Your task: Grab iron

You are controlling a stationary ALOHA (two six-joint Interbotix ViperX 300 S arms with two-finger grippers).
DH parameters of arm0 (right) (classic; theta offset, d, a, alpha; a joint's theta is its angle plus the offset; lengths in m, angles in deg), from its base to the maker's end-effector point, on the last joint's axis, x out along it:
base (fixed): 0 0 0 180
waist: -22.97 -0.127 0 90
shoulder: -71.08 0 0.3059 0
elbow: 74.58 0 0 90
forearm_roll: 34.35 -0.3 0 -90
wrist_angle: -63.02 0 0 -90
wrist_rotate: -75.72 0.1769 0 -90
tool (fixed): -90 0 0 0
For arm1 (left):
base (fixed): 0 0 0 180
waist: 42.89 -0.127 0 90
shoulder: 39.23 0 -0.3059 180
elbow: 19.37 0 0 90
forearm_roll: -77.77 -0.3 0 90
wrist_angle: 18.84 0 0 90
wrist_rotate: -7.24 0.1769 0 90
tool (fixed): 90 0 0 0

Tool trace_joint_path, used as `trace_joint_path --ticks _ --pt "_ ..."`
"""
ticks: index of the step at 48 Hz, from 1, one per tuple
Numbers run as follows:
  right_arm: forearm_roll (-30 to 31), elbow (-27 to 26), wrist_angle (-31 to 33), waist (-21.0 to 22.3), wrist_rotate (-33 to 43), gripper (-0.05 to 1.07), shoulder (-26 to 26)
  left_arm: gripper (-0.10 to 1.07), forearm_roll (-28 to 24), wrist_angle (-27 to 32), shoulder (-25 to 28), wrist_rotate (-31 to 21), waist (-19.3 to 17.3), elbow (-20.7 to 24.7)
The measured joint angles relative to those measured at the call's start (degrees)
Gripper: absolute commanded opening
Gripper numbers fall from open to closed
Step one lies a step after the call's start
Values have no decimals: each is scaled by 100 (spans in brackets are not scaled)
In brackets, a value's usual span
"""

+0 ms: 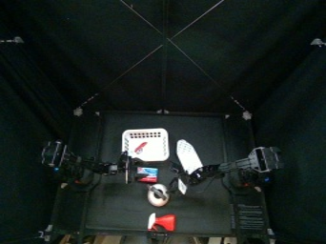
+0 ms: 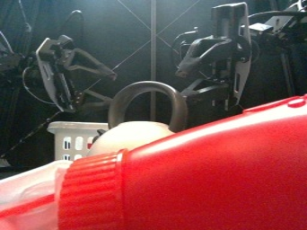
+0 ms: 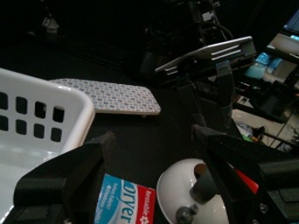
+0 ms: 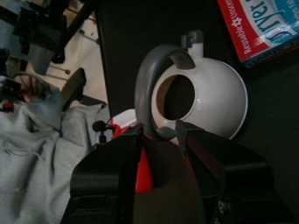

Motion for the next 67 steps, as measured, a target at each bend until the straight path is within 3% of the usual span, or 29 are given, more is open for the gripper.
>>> trace_joint_path --ticks 6,12,18,24,29,36,45,57,67 --pt "316 88 26 -18 0 75 -167 104 114 26 -193 9 0 -158" --pt "483 237 211 35 9 75 -387 104 457 466 -773 9 -26 -176" --pt "554 387 536 229 0 75 -650 104 703 1626 -1354 18 -325 -35" --pt "703 510 844 562 0 75 -940 104 650 3296 -1811 123 -1011 325" --pt "1011 668 1134 791 0 75 -1213 104 404 4307 -1916 316 -1503 571" --pt "1204 817 1767 1046 9 75 -1556 104 308 5098 -1863 413 -2347 756" --pt "1415 923 2654 1266 9 75 -1978 104 35 5388 -1591 439 -3050 817" --pt "1723 1134 3182 1266 9 75 -2452 104 -712 5924 -738 439 -3138 1336" --pt "1731 1354 3217 1239 26 75 -2733 103 -914 6768 -510 413 -3129 1608"
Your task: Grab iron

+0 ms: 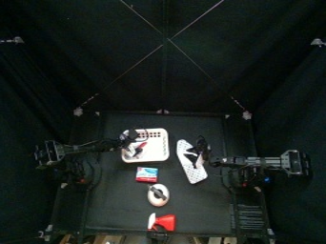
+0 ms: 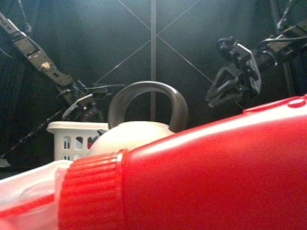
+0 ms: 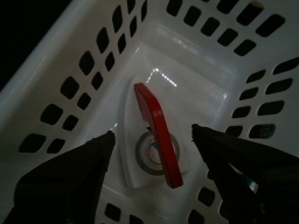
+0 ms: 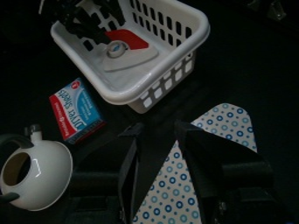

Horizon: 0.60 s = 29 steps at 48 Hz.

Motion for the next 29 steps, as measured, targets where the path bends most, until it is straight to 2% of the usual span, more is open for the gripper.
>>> trace_joint_path --ticks 7,21,29 --pt "0 70 9 0 18 75 -105 102 18 62 0 -9 0 18" --pt "-35 114 9 0 18 75 -114 84 26 70 114 -26 0 18" --pt "-44 114 9 0 18 75 -114 81 26 70 167 -18 -9 88"
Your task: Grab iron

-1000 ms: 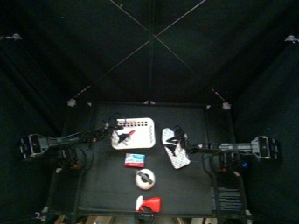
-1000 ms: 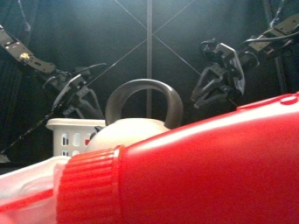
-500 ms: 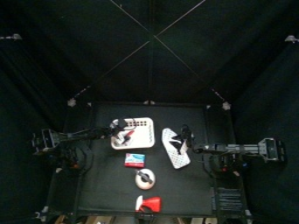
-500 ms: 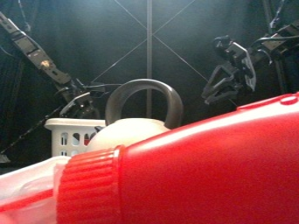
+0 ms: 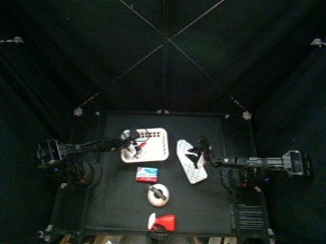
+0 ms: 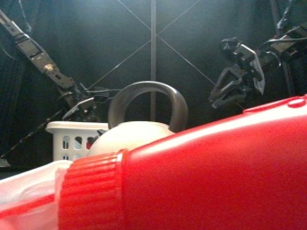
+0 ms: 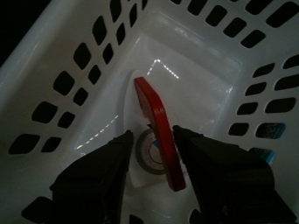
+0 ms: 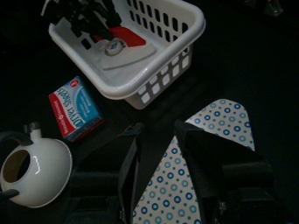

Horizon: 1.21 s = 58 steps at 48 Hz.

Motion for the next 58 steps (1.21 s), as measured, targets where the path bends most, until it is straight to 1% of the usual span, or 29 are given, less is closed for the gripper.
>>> trace_joint_path --ticks 7,14,25,30,37,41,50,53,58 --pt "0 0 0 -9 0 75 0 80 -26 0 44 0 0 53" --pt "0 0 0 -9 0 75 0 74 -70 0 97 0 0 62" --pt "0 0 0 0 0 75 0 54 -79 9 141 26 -9 70" --pt "0 9 0 -9 0 75 0 48 -79 9 141 18 -9 70" --pt "-26 44 0 0 0 75 0 47 -79 123 18 26 -9 97" --pt "-114 62 0 -9 0 75 0 47 -97 272 -149 35 26 158" --pt "-211 149 9 -9 -18 75 -44 47 -105 562 -598 26 290 290" --pt "-229 202 9 -9 -18 75 -79 47 -105 571 -677 35 396 281" --pt "-255 220 9 0 -9 75 -141 47 -105 580 -747 35 431 290"
